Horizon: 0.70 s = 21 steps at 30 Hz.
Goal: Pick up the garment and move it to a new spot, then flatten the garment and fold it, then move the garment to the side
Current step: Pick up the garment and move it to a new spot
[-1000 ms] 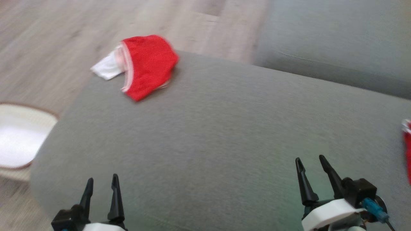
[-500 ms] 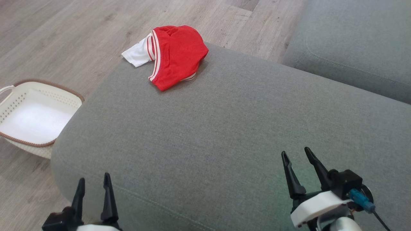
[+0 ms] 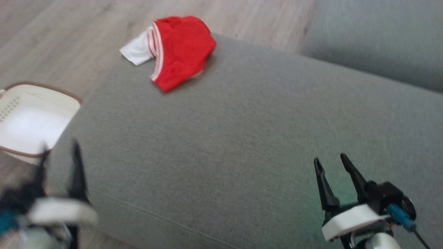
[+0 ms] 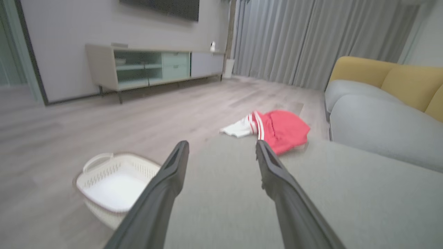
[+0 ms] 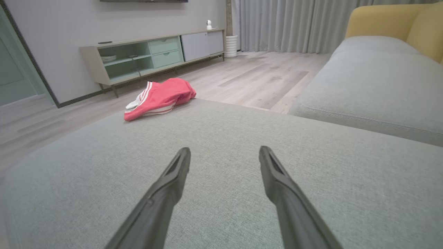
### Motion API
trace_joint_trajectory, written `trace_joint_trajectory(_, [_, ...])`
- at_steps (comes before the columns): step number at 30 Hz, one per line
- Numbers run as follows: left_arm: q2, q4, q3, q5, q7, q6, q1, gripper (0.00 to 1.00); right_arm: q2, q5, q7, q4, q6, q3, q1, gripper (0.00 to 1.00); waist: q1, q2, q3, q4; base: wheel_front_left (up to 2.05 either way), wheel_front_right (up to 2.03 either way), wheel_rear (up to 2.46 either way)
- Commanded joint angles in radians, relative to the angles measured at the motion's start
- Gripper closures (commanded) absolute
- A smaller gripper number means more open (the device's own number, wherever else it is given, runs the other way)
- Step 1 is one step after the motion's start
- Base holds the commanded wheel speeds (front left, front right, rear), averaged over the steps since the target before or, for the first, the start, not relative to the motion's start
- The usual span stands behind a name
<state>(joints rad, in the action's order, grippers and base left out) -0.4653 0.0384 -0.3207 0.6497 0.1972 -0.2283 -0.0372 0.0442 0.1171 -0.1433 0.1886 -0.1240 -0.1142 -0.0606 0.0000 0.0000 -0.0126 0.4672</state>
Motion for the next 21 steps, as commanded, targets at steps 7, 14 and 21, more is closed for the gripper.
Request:
trace_joint_trajectory(7, [-0.172, -0.03, 0.128, 0.011, -0.128, 0.065, 0.42, 0.0, 0.006, -0.092, 0.073, -0.151, -0.007, -0.016, 0.095, 0.0, 0.0, 0.0, -0.153, -0.128, 0.0, 0.0, 0.0])
trace_joint_trajectory(14, [-0.165, 0.223, 0.087, 0.038, -0.236, 0.14, 0.668, 0.0, 0.006, -0.167, 0.161, -0.26, -0.007, -0.01, 0.118, 0.0, 0.0, 0.0, -0.27, -0.201, 0.0, 0.0, 0.0])
trace_joint_trajectory(21, [-0.083, 0.529, 0.054, 0.064, -0.276, 0.169, 0.842, 0.0, 0.006, -0.229, 0.228, -0.367, -0.007, 0.021, 0.127, 0.0, 0.0, 0.0, -0.393, -0.244, 0.0, 0.0, 0.0])
